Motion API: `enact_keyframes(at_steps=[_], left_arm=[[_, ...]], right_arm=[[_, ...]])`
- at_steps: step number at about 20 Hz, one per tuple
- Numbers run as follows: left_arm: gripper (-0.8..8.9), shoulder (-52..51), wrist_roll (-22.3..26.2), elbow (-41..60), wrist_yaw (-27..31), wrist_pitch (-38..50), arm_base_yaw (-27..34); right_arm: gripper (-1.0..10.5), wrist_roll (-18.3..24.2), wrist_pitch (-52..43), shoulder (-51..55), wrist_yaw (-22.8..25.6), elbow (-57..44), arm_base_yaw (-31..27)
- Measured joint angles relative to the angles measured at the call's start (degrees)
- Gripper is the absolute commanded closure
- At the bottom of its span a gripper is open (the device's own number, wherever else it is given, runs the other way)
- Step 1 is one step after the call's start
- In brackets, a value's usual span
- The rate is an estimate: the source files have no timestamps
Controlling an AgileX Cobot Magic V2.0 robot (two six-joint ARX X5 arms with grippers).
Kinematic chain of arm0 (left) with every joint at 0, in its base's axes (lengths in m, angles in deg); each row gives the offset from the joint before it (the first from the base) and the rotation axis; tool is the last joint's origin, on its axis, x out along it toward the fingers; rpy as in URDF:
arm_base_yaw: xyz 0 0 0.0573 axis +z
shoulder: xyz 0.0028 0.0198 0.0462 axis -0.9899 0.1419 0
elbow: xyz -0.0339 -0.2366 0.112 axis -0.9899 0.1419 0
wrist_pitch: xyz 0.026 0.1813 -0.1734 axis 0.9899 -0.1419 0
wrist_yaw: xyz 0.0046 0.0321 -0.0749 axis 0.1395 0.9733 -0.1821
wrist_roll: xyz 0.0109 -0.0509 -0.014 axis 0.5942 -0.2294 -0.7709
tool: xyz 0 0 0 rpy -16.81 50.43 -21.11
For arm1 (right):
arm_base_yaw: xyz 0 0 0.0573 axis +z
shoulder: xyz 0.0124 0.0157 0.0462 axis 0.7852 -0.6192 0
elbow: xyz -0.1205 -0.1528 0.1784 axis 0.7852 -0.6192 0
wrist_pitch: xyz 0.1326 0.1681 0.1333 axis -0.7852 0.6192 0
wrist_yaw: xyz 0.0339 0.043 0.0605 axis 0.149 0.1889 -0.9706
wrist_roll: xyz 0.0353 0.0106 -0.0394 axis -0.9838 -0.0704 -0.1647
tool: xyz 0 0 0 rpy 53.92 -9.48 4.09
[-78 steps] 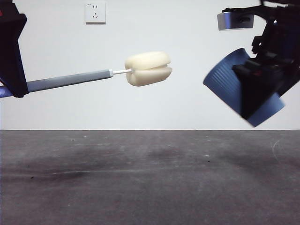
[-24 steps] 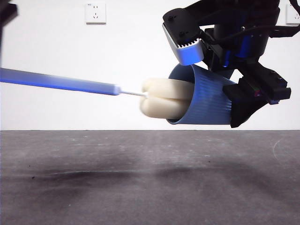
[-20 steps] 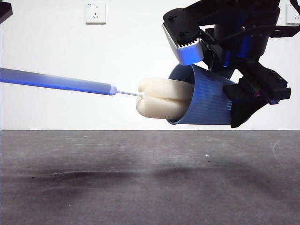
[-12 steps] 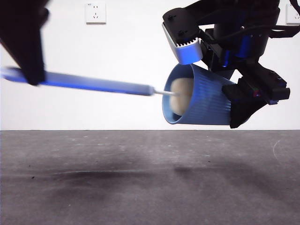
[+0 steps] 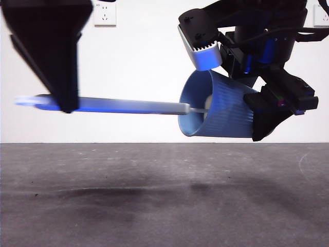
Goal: Pick up the cup brush,pick up the cup,insert the brush into the cup,clean the cup,put the cup brush back,put the cup back to the fixed position on the table
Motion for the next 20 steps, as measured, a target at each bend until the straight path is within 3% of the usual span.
enact_keyframes(at_steps=[4, 7, 16, 20], left_arm=[[8.22, -3.04, 0.02, 0.00, 4.70, -4.28, 0.09], [8.22, -6.56, 0.02, 0.00, 4.85, -7.72, 1.68], [8.22, -18.78, -0.33, 0.00, 8.98, -14.43, 12.31], [8.22, -22.73, -1.36, 0.00, 8.72, -14.73, 15.41]], right_arm=[[9.6, -0.42, -0.09, 0.00, 0.02, 0.00, 0.00], [9.6, -0.50, -0.11, 0.00, 0.02, 0.02, 0.00], [9.6, -3.87, 0.00, 0.00, 0.04, 0.11, 0.00], [9.6, -9.79, -0.83, 0.00, 0.07, 0.11, -0.02]])
